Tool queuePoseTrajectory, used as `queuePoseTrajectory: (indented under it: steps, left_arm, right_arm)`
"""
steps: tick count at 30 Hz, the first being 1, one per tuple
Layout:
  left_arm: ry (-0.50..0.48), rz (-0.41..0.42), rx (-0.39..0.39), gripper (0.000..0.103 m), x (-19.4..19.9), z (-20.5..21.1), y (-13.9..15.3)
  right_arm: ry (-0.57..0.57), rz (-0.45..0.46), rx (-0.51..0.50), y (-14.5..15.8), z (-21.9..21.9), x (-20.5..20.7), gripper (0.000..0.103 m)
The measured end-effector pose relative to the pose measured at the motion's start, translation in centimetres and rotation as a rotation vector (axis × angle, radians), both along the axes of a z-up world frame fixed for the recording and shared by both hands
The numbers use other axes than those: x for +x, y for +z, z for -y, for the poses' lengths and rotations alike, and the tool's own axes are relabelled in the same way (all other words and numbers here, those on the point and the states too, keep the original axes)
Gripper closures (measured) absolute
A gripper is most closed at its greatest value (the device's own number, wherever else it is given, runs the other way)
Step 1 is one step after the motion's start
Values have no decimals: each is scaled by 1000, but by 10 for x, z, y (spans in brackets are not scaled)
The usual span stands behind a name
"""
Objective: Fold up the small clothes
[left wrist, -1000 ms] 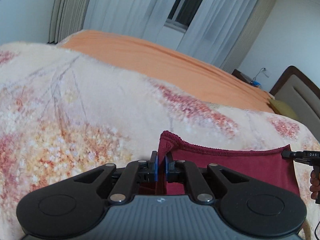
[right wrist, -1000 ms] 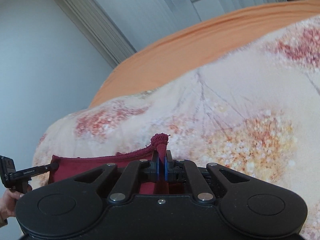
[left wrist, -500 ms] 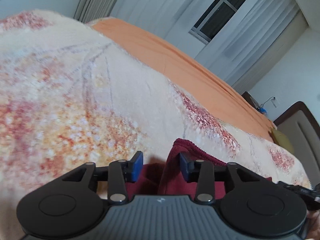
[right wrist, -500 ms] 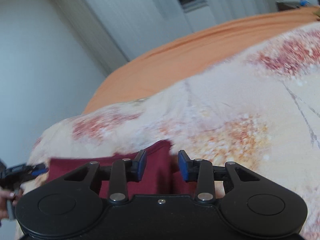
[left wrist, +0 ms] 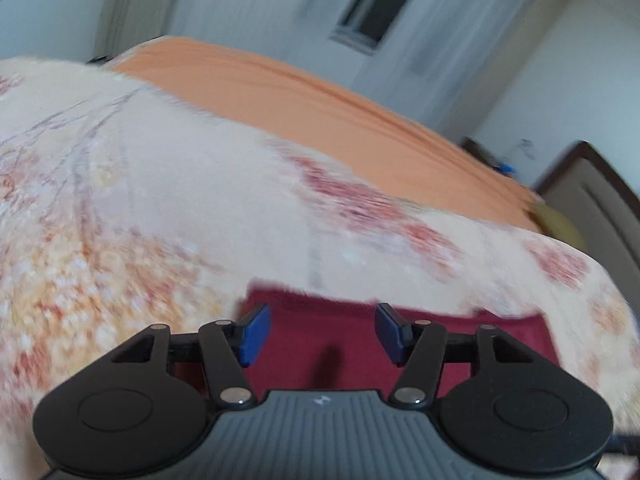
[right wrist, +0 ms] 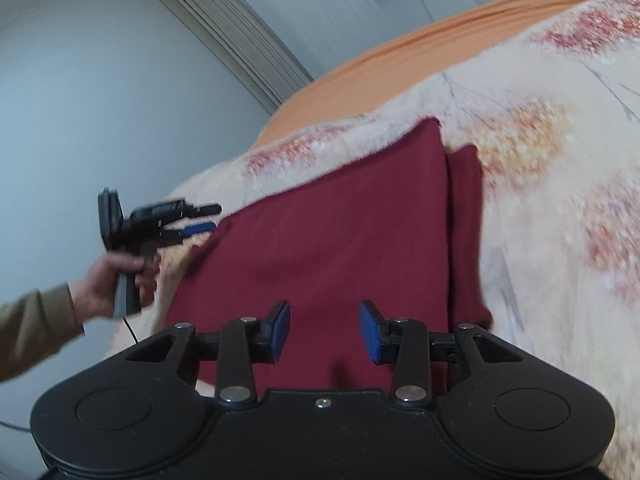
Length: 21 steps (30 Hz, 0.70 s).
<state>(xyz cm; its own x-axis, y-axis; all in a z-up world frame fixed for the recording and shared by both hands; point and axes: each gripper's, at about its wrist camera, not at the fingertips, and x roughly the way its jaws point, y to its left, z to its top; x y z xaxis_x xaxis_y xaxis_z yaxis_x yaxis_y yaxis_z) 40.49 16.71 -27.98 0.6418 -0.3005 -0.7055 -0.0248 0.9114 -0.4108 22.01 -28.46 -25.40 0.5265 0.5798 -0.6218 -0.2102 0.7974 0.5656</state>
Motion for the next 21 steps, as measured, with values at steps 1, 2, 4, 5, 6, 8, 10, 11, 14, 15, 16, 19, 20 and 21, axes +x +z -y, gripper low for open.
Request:
queuePoseTrajectory:
  steps: [1, 2, 4, 5, 6, 8, 10, 11, 14, 15, 16, 19, 20, 21]
  left_arm:
    - [67, -38, 15, 47, 8, -4, -2]
    - [106, -39, 4, 47, 9, -9, 1]
    - [98, 41, -67, 47, -7, -11, 14]
    - [74, 61, -93, 46, -19, -10, 21]
    - [39, 71, -112, 45, -33, -6, 25]
    - [-30, 78, -149, 42, -68, 3, 27]
    - [-118, 50, -179, 38, -103, 15, 21]
    - [-154, 27, -153, 37, -120, 21, 14]
    - [-123, -77, -14, 47, -158, 21, -13]
    - [-65, -102, -40, 58, -166, 12, -20]
    - [-9, -110, -110, 58, -174, 1, -23]
    - [99, -76, -197, 43, -194, -17, -17]
    - [116, -64, -165, 41, -197, -19, -12]
    - [121, -47, -159, 41, -199, -21, -9]
  right_arm:
    - [-2, -9, -20, -2, 1, -4, 62]
    - [-4, -12, -28, -3, 3, -8, 62]
    - [-14, -28, -19, -7, 8, -13, 62]
    - [-18, -36, -7, -9, 10, -13, 62]
    - [-24, -41, 4, -12, 12, -13, 62]
    - [-42, -61, 16, -20, 15, -11, 62]
    - [-57, -87, -4, -27, 18, -10, 64]
    - [-66, -98, -28, -29, 20, -10, 67]
    - [-108, -119, -106, -30, 29, -15, 67]
    - [-126, -120, -121, -27, 33, -19, 65]
    - [-138, -113, -132, -23, 36, -22, 64]
    - [-128, -70, -152, -7, 35, -32, 58]
    - [-120, -58, -157, -2, 32, -34, 57]
    - [-112, -51, -159, 1, 29, -35, 57]
